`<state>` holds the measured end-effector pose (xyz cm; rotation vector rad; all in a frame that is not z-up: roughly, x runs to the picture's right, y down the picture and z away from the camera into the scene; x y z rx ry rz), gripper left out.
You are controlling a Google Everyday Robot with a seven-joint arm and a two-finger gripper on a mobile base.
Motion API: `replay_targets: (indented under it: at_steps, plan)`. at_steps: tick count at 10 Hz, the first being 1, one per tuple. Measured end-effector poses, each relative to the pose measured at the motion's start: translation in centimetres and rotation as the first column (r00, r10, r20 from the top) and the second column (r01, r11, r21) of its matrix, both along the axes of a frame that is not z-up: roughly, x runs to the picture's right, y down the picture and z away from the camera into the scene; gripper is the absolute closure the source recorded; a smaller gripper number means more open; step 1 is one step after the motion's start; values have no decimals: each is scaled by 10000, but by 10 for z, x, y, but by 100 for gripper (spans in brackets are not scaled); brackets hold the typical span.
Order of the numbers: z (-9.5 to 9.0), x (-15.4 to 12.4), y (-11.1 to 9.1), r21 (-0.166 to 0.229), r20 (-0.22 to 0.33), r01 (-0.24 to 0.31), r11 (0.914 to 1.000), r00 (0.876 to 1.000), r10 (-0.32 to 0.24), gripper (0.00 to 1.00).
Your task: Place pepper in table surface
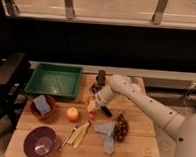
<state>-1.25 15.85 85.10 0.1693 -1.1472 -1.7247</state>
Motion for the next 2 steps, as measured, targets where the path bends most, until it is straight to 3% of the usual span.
replay_targets:
  at_steps: [2]
  plan:
    - [0, 2, 1, -23, -24, -1, 10000, 10000, 1, 20]
